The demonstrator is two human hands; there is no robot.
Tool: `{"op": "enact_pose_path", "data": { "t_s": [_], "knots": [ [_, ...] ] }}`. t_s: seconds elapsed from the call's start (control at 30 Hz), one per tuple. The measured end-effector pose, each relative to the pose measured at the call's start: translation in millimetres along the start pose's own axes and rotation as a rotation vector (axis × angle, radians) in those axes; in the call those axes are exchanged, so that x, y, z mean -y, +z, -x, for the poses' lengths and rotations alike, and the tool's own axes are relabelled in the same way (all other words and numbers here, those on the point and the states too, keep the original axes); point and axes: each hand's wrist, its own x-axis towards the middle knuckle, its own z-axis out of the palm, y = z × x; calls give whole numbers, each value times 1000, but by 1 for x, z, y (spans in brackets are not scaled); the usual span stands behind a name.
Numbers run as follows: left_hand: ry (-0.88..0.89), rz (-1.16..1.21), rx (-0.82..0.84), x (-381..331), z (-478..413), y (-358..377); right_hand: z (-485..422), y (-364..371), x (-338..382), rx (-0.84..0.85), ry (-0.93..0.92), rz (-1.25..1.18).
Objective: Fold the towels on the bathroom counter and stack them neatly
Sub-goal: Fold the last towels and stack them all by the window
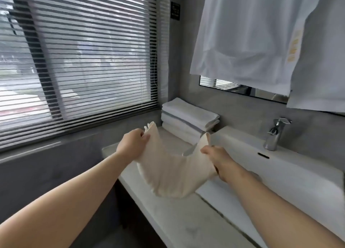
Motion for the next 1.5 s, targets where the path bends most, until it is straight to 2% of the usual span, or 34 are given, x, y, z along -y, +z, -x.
{"op": "enact_pose_path", "data": {
  "t_s": [0.2, 0.47, 0.83, 1.23, 1.5],
  "knots": [
    [-37, -48, -18, 41, -46, -12, -37, 55, 23, 41, -25, 14],
    [-21, -62, -57, 58, -145, -5, -124, 97, 59, 73, -66, -7],
    [62, -151, -78, 34, -280, 23, -243, 103, 100, 34, -46, -21],
    [260, -144, 86, 15, -400, 80, -316, 82, 100, -257, 77, -70],
    [416, -93, 128, 7, -475, 97, -358, 85, 109, -480, 89, -72]
  ]
}}
